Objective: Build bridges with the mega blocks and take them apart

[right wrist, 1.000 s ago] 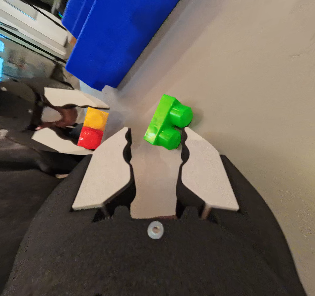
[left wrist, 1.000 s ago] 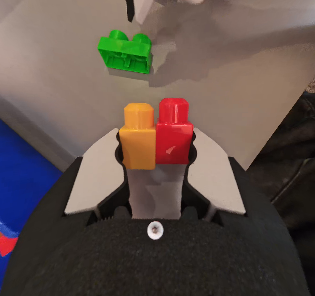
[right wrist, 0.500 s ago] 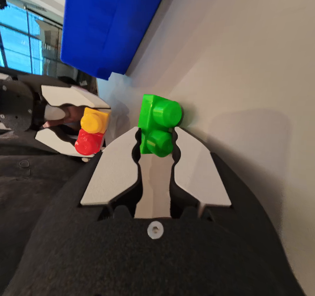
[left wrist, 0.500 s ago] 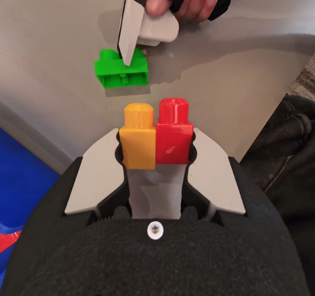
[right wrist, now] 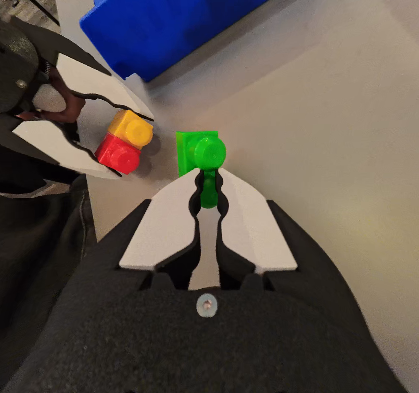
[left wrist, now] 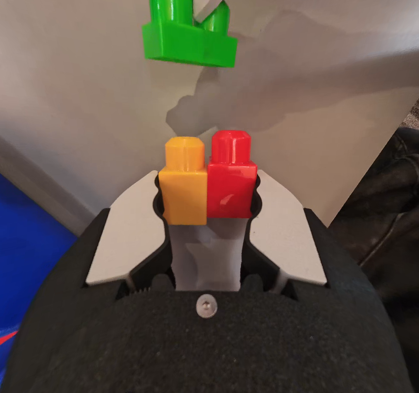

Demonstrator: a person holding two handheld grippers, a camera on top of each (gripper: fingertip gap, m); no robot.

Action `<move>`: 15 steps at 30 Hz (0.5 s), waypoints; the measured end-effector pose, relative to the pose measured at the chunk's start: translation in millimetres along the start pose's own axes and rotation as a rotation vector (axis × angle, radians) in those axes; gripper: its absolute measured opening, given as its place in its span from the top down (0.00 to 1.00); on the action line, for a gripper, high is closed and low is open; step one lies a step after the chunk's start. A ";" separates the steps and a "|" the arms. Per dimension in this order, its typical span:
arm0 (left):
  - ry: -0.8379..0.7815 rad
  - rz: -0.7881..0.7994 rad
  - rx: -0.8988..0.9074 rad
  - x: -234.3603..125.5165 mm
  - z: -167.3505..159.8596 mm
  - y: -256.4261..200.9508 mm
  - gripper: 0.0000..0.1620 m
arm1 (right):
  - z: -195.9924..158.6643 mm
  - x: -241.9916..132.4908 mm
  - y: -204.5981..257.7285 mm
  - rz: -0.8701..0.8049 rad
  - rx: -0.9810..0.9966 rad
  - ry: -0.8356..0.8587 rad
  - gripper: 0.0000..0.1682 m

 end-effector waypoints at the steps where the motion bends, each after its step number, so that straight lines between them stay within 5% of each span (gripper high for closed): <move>1: -0.008 0.006 0.006 0.5 2.4 -0.4 0.54 | -1.8 -6.6 0.2 0.021 0.008 -0.022 0.95; 8: -0.123 0.094 0.167 3.5 38.8 1.8 0.54 | -18.8 -49.7 7.2 0.317 0.203 -0.248 0.95; 15: -0.088 0.187 0.392 25.6 68.2 4.1 0.54 | -27.6 -52.1 7.3 0.147 0.289 -0.249 0.95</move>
Point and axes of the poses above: each gripper's, where its closed fingertips meet, x out along the fingers, z out of its top, y = z × x across the jaws, the point moved 9 cm from there along -x, back along the fingers, and after that the axes turned 11 degrees about x, right-handed, at the moved point
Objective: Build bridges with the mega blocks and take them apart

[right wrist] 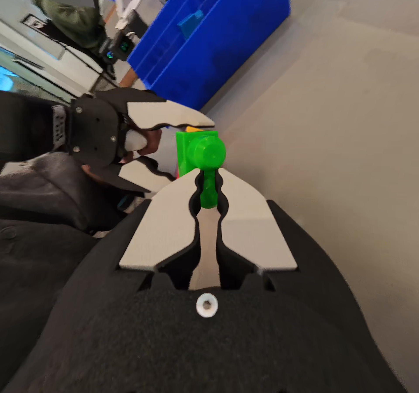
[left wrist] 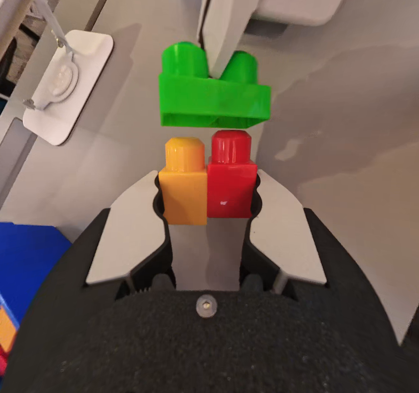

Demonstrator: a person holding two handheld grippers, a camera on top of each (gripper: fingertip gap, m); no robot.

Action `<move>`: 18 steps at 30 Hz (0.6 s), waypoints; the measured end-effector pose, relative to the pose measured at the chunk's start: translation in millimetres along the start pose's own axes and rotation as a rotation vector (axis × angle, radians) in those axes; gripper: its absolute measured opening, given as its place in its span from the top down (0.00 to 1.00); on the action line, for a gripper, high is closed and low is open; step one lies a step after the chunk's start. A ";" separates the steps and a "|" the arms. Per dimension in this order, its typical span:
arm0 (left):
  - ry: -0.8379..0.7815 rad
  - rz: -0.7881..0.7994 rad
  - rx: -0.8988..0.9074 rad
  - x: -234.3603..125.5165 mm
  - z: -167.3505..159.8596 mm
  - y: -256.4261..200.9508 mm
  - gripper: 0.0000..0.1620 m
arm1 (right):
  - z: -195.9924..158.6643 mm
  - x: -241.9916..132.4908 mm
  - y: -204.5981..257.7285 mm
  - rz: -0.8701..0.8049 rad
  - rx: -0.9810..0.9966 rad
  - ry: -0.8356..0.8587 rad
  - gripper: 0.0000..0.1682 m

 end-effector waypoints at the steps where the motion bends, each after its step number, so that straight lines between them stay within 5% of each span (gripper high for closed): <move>1: -0.004 0.002 0.021 3.2 2.2 -0.8 0.54 | -0.3 -0.4 -1.2 -0.027 -0.005 0.000 0.95; 18: -0.065 -0.028 0.052 25.3 9.7 -13.9 0.54 | -23.7 0.1 -20.3 0.036 0.103 0.006 0.95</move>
Point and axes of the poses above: each gripper's, where its closed fingertips meet, x out along the fingers, z out of its top, y = z × x across the jaws, the point moved 9 cm from there along -x, back along the fingers, and after that the axes turned 11 degrees about x, right-handed, at the moved point
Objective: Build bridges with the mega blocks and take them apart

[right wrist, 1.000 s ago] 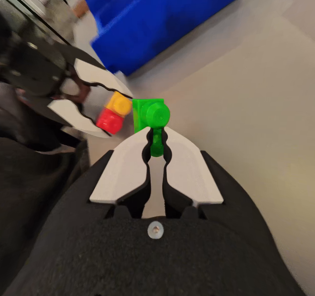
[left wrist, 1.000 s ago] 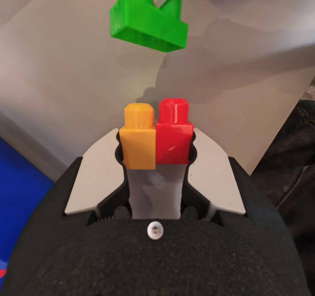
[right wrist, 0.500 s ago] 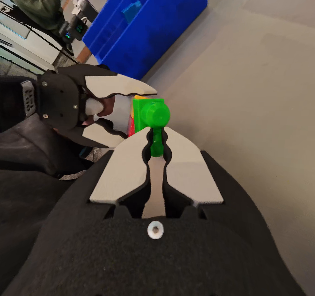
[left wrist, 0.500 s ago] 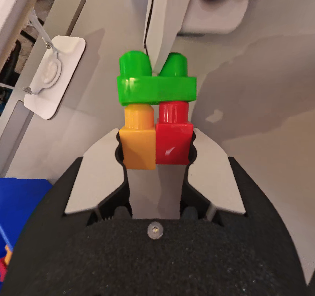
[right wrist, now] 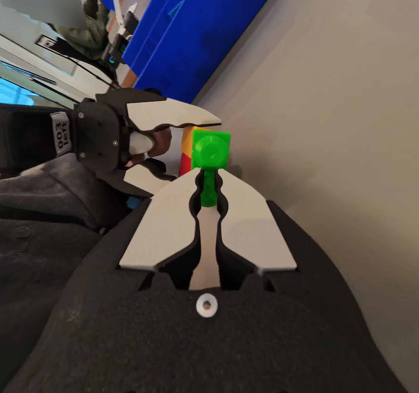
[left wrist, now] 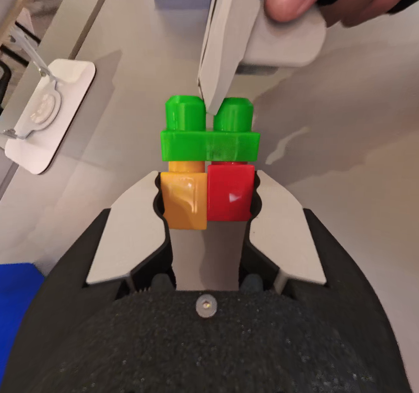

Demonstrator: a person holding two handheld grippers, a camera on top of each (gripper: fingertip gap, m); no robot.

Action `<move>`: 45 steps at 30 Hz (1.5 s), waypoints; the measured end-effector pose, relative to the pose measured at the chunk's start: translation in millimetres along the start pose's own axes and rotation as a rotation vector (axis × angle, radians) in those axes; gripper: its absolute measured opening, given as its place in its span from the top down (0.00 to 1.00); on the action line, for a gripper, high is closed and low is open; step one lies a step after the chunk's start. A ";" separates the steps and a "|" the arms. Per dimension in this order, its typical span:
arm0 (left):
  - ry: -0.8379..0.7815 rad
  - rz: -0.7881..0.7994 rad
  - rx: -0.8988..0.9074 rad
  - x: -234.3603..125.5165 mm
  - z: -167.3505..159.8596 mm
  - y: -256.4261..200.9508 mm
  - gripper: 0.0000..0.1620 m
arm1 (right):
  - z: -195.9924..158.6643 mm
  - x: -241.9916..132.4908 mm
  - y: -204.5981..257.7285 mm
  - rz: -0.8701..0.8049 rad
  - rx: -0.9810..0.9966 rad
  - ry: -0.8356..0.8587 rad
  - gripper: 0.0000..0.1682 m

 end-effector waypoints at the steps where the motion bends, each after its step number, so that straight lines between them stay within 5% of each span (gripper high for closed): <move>1: -0.028 -0.009 -0.001 -1.4 0.6 -1.3 0.54 | -1.4 -0.5 -3.2 0.027 0.021 0.010 0.95; 9: -0.071 -0.039 0.003 0.0 3.6 -7.3 0.55 | -10.2 0.1 -22.7 0.224 0.137 -0.015 0.95; 15: -0.035 -0.054 0.009 8.4 -1.4 -10.0 0.54 | -15.0 5.6 -31.4 0.169 0.133 -0.012 0.95; 27: -0.118 -0.038 -0.006 -6.7 1.0 -7.9 0.54 | -19.3 2.1 -31.6 0.339 0.158 -0.018 0.92; 28: -0.123 -0.040 -0.003 -7.5 1.7 -8.2 0.54 | -19.8 2.4 -30.7 0.343 0.149 -0.015 0.88; 29: -0.141 -0.038 0.000 -8.9 3.2 -8.8 0.54 | -21.5 5.9 -29.3 0.324 0.153 0.011 0.64; 30: -0.159 -0.042 -0.002 -10.3 5.7 -9.4 0.54 | -24.6 11.0 -26.1 0.326 0.137 0.051 0.61; 33: -0.147 -0.028 0.031 -11.2 11.7 -10.7 0.54 | -25.6 21.2 -15.7 0.363 0.122 0.048 0.78; 45: -0.160 -0.027 0.046 -16.9 10.8 -11.2 0.54 | -21.9 14.0 -12.7 0.400 0.148 0.044 0.75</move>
Point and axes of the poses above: each gripper's, where its closed fingertips meet, x out along the fingers, z out of its top, y = z × x across the jaws, the point moved 9 cm from there along -x, back along the fingers, and after that the axes turned 11 degrees about x, right-handed, at the moved point
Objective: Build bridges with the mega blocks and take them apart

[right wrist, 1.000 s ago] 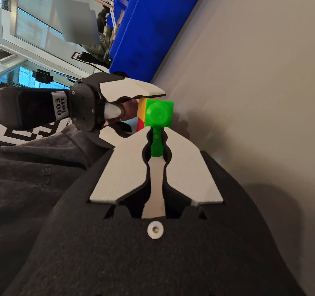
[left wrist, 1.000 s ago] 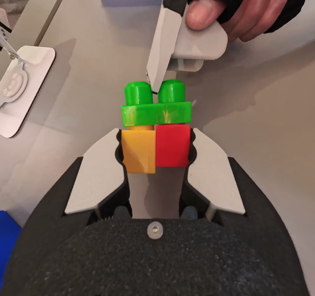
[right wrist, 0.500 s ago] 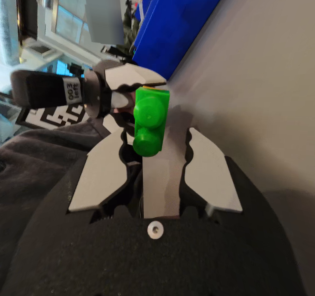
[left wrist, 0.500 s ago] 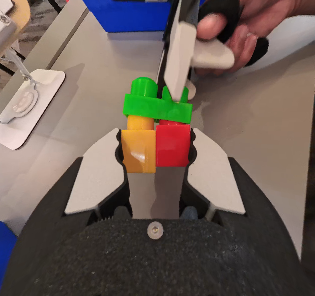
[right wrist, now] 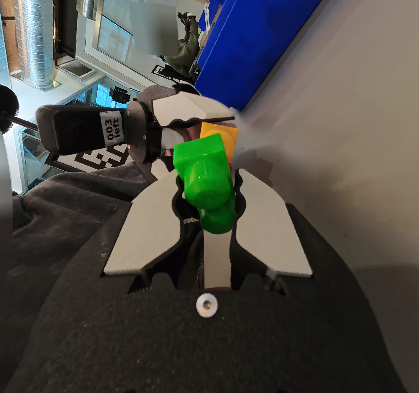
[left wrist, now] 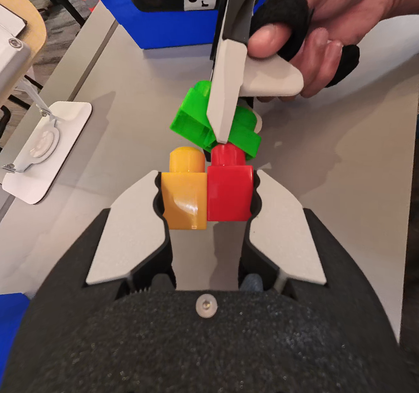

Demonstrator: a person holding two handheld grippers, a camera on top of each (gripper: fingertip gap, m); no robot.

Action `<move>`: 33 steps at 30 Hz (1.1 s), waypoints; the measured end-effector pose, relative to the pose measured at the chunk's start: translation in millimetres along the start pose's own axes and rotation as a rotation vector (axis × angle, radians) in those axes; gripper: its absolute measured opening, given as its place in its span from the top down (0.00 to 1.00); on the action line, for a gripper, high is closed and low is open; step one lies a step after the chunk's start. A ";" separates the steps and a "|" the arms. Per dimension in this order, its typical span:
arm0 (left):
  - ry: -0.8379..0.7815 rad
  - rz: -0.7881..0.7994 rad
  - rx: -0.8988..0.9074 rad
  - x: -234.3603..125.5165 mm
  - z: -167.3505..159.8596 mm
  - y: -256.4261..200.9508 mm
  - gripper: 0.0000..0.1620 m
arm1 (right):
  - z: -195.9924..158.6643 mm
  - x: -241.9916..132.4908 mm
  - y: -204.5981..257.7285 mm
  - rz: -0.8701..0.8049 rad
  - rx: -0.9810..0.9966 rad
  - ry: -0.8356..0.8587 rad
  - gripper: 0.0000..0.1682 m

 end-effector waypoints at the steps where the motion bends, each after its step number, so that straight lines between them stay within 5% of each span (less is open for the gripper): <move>1: 0.003 -0.008 -0.001 0.6 0.1 -0.8 0.54 | 0.1 0.1 0.3 -0.005 -0.002 -0.001 0.75; 6: 0.025 -0.017 0.026 4.4 -1.1 -4.7 0.54 | -0.2 2.1 -3.2 -0.052 0.005 0.004 0.76; 10: 0.084 0.000 0.045 5.5 -12.3 -3.0 0.54 | 7.3 -12.1 -1.7 -0.247 -0.068 0.019 0.76; 16: 0.118 -0.022 -0.087 -1.3 -36.5 13.9 0.54 | 46.7 -15.7 6.4 -0.958 -0.368 0.275 0.76; 20: 0.119 -0.010 -0.126 -6.1 -41.6 20.5 0.54 | 64.9 4.5 2.0 -1.268 -0.553 0.498 0.76; 25: 0.119 -0.048 -0.160 -5.9 -46.3 18.4 0.54 | 64.1 18.0 -17.0 -1.261 -0.522 0.657 0.77; 33: 0.120 -0.060 -0.164 -10.5 -50.1 15.9 0.54 | 60.1 -2.4 7.8 -1.129 -0.678 0.476 0.68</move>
Point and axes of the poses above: each gripper's, where its closed fingertips meet, x out along the fingers, z out of its top, y = z × x across the jaws, the point moved 9 cm from there along -x, back along the fingers, and after that the axes turned 11 degrees about x, right-handed, at the moved point
